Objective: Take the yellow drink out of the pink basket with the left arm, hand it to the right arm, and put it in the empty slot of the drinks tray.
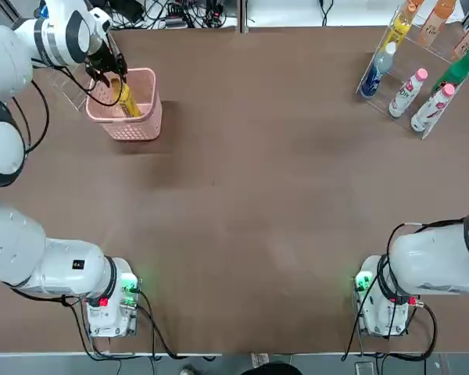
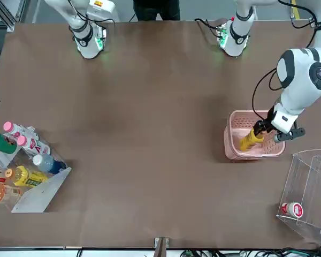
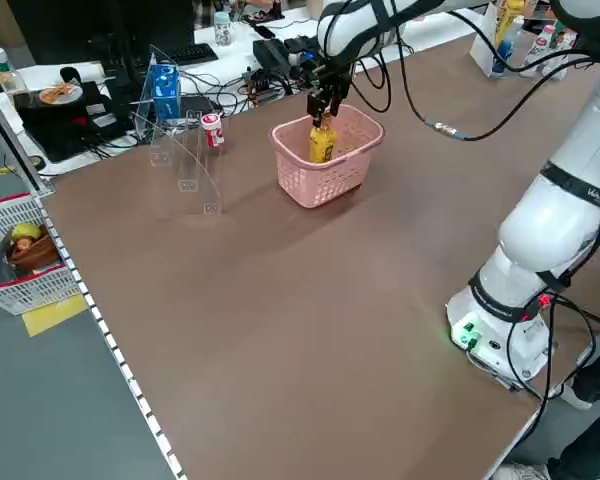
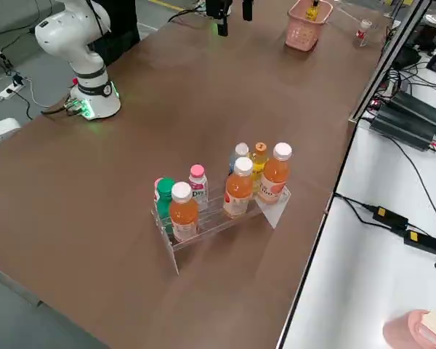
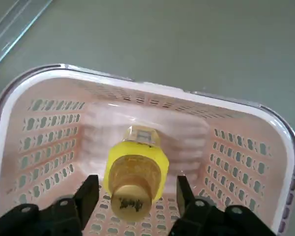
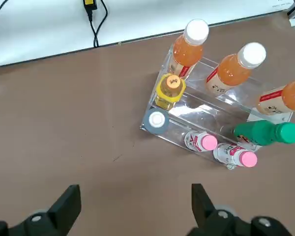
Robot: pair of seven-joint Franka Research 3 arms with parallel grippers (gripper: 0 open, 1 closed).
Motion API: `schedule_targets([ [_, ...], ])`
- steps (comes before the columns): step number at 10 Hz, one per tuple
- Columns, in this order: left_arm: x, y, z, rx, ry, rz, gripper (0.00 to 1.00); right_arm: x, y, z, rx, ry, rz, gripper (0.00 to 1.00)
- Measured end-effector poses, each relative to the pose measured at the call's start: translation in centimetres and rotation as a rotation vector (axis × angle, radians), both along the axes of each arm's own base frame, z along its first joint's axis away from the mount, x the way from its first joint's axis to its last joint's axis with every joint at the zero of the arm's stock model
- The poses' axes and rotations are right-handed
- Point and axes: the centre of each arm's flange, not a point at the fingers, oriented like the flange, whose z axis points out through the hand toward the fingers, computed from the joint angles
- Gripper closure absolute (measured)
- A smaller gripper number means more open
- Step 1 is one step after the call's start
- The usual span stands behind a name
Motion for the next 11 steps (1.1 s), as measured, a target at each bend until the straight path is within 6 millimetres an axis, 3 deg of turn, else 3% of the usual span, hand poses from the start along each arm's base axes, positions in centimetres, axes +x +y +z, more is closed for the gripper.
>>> schedule_targets([
  [11, -0.01, -0.09, -0.01, 0.000, 0.000, -0.003, 0.50, 0.00, 0.00, 0.00, 0.000, 0.000, 0.000, 0.01],
])
